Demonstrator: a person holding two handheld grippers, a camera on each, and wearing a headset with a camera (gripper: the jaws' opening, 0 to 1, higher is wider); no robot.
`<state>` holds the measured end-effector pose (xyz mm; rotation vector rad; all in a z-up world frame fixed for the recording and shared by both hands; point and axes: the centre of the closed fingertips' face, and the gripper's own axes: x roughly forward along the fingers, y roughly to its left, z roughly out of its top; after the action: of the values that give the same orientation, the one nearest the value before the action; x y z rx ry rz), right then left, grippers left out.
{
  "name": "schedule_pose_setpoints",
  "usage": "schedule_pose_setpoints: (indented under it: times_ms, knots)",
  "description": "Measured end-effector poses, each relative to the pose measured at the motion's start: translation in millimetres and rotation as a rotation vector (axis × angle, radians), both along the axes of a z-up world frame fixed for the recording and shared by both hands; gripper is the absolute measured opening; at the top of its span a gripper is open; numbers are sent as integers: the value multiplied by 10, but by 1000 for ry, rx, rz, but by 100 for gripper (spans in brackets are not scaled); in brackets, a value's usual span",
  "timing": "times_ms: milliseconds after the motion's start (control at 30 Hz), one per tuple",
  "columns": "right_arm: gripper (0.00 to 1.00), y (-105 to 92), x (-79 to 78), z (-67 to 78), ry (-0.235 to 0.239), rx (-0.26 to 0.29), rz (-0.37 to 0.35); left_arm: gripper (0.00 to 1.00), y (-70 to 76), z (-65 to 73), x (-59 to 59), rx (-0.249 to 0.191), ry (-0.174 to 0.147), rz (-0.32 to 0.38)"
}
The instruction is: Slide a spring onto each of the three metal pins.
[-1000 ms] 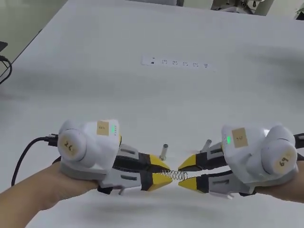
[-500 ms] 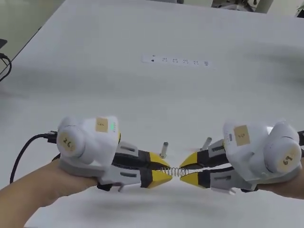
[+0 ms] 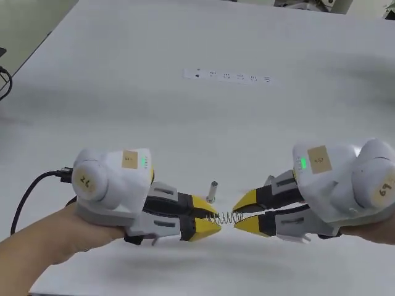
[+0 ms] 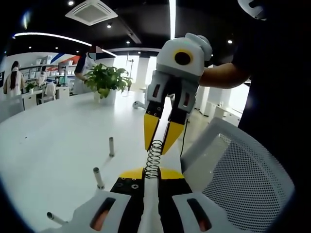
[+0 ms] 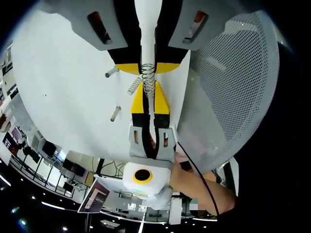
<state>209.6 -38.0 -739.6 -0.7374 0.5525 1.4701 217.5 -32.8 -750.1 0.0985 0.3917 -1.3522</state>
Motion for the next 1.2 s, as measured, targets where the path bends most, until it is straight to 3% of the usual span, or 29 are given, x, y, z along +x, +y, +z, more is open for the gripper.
schedule_pose_setpoints:
  times_ms: [233, 367, 1200]
  knots:
    - [6, 30, -6, 38, -14, -4, 17, 1, 1, -31, 10, 13, -8, 3]
    - [6, 69, -12, 83, -16, 20, 17, 1, -14, -46, 22, 25, -28, 5]
    - [6, 344, -60, 175, -24, 65, 51, 1, -50, -86, 1, 46, -35, -6]
